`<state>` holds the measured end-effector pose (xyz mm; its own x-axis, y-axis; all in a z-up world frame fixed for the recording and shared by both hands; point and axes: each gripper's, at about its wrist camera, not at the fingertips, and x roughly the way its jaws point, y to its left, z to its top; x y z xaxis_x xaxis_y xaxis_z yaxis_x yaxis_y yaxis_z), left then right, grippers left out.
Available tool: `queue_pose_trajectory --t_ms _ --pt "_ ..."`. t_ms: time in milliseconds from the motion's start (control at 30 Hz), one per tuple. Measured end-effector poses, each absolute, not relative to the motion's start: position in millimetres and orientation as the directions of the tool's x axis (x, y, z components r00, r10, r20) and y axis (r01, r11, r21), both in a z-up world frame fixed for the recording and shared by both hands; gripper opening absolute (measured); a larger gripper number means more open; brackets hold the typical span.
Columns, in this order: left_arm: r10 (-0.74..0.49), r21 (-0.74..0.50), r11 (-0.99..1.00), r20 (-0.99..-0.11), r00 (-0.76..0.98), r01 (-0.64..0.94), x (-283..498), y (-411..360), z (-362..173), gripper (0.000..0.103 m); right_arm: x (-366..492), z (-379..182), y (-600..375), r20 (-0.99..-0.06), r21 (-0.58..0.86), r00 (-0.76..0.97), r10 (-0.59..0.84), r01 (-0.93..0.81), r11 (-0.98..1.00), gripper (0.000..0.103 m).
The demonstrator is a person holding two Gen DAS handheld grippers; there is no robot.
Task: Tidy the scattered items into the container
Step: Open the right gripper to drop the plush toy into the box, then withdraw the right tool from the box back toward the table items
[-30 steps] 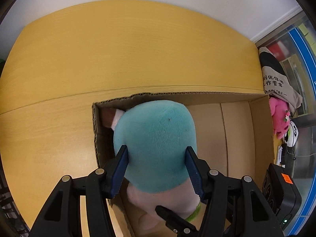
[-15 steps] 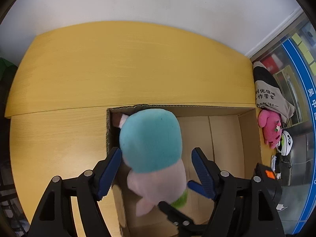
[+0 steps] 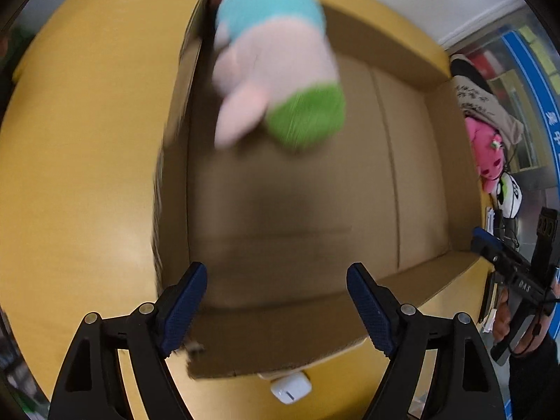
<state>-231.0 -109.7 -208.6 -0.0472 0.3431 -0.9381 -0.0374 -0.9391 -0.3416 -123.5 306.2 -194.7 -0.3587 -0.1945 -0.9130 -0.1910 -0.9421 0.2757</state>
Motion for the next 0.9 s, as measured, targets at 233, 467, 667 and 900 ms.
queue_pose_trajectory --t_ms 233,467,667,900 --pt "0.341 -0.34 -0.94 -0.94 0.011 0.03 -185 -108 -231 0.08 -91 -200 350 -0.942 0.166 -0.316 -0.112 -0.149 -0.975 0.081" --pt "0.281 -0.286 -0.957 -0.955 -0.101 0.044 -158 -103 -186 0.08 -78 -158 347 -0.925 0.153 -0.37 -0.087 -0.154 -0.976 0.081" --pt "0.181 -0.208 -0.978 -0.867 -0.463 0.006 -123 -83 -59 0.097 -69 -80 304 -0.852 0.135 -0.515 -0.096 -0.038 -0.99 0.081" --pt "0.153 -0.194 -0.981 -0.73 -0.667 -0.014 -73 -41 27 0.103 -44 -31 248 -0.782 0.077 -0.613 -0.112 0.083 -0.994 0.081"
